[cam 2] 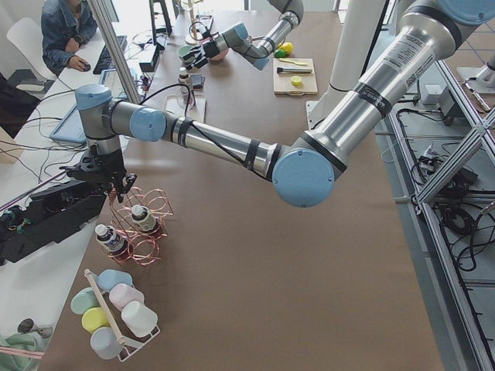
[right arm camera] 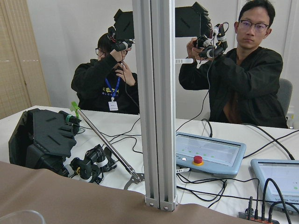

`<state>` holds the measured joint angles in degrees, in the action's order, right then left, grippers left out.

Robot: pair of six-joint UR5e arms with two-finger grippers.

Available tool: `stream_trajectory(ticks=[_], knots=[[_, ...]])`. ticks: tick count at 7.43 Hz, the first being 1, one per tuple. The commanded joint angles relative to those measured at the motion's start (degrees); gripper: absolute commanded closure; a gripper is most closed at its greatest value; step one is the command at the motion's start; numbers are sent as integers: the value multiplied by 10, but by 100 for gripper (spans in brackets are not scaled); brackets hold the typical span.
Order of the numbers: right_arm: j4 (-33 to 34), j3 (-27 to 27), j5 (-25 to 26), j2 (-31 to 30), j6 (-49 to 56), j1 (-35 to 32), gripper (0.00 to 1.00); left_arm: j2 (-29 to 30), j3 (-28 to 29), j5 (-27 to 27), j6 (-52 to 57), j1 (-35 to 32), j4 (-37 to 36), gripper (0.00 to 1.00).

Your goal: Take tea from basket to plate

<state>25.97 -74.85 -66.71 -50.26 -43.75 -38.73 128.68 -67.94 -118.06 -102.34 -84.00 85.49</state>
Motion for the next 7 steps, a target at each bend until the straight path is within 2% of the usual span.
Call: stream_trajectory(ticks=[1,2,3,4,6,7], knots=[[3,-45,-131,-33,-5,-65,1,-6,-2,7,-1,6,1,79],[3,-52,-195,-49,-6,-95,1,-11,-2,67,-3,38,0,3],[3,-52,-259,-66,-6,-123,1,-10,-4,82,-5,38,0,2],[7,-52,-325,-88,-5,-152,1,-9,-5,74,2,30,0,2],[21,-51,-469,-133,-4,-213,1,-11,-10,-1,82,-11,-10,2],[51,-47,-534,-146,0,-241,1,-11,-24,-4,89,-26,-22,2]])
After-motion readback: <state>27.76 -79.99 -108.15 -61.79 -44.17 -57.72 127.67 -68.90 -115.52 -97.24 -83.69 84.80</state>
